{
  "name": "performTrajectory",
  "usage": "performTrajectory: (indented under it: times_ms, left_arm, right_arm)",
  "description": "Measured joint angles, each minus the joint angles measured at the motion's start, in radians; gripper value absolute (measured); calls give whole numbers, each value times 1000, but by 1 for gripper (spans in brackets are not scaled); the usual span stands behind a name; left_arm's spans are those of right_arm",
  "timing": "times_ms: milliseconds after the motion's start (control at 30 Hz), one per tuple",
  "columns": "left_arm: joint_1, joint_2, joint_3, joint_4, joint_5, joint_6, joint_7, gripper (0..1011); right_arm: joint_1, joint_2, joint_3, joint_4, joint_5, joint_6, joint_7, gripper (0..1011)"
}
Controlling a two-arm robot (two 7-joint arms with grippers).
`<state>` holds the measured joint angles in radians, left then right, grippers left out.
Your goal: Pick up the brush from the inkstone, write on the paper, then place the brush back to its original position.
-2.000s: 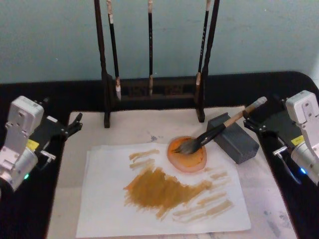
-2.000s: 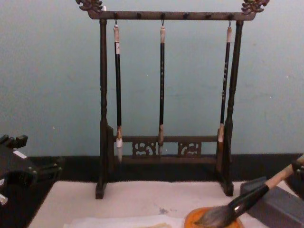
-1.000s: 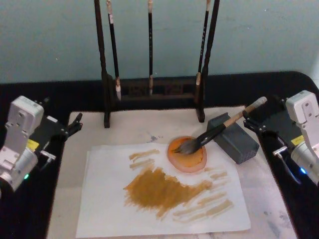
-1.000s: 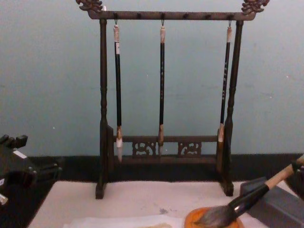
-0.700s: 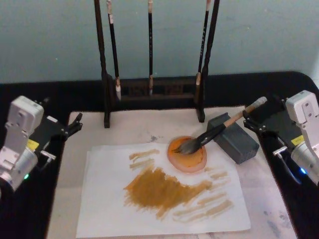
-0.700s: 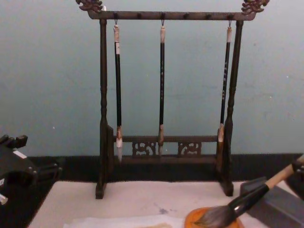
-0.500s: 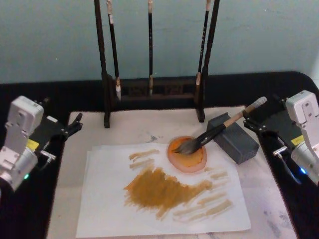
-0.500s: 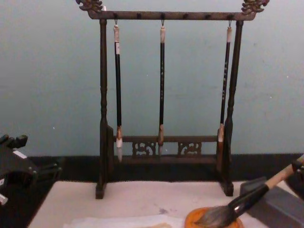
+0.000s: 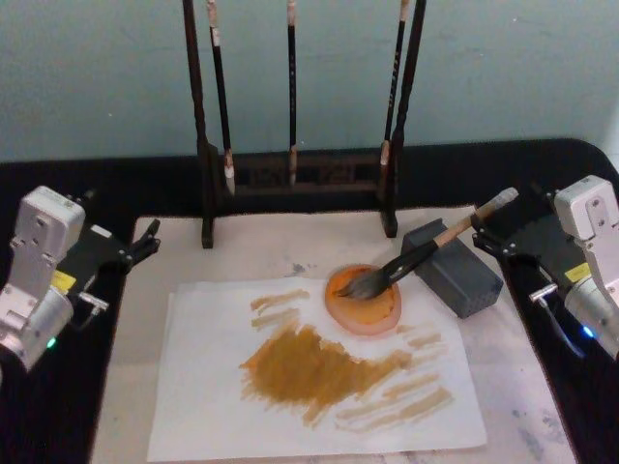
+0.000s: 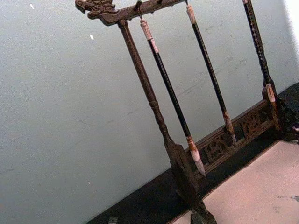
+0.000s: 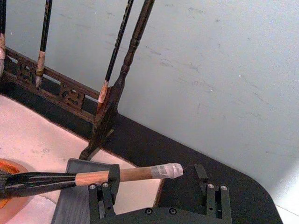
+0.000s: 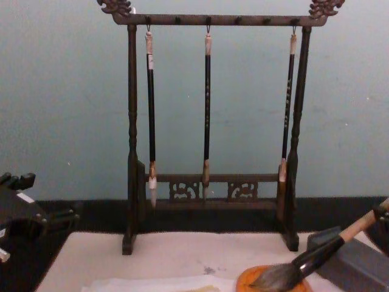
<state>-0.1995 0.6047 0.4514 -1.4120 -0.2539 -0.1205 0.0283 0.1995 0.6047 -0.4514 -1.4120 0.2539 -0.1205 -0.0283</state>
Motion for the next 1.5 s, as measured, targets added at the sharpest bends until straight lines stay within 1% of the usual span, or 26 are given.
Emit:
performTrajectory:
  times_ms: [867, 1033, 1100, 1133, 1300, 1333, 1400, 1433, 1500]
  left_arm:
    - [0, 0, 0, 0, 0, 0, 0, 1010]
    - [0, 0, 0, 0, 0, 0, 0, 1010]
    - [0, 0, 0, 0, 0, 0, 0, 1010]
    - [0, 0, 0, 0, 0, 0, 0, 1009]
    - [0, 0, 0, 0, 0, 0, 0, 1010]
    - [0, 0, 0, 0, 0, 0, 0, 1010]
    - [0, 0, 0, 0, 0, 0, 0, 1010]
    - [0, 0, 0, 0, 0, 0, 0, 1009]
    - [0, 0, 0, 0, 0, 0, 0, 1010]
  right_arm:
    - [0, 0, 0, 0, 0, 0, 0, 1000]
    - [-9, -7, 17, -8, 6, 0, 16, 1000]
    - [-17, -12, 30, -17, 26, 6, 31, 1000]
    - [-24, -15, 40, -25, 47, 15, 43, 1000]
    - [-45, -27, 69, -51, 100, 46, 64, 1000]
    - [-54, -36, 85, -60, 131, 61, 73, 1000]
    - [-64, -47, 103, -69, 170, 76, 83, 1000]
    - [-75, -60, 121, -77, 206, 89, 93, 1000]
    - [-85, -75, 144, -86, 253, 107, 106, 1000]
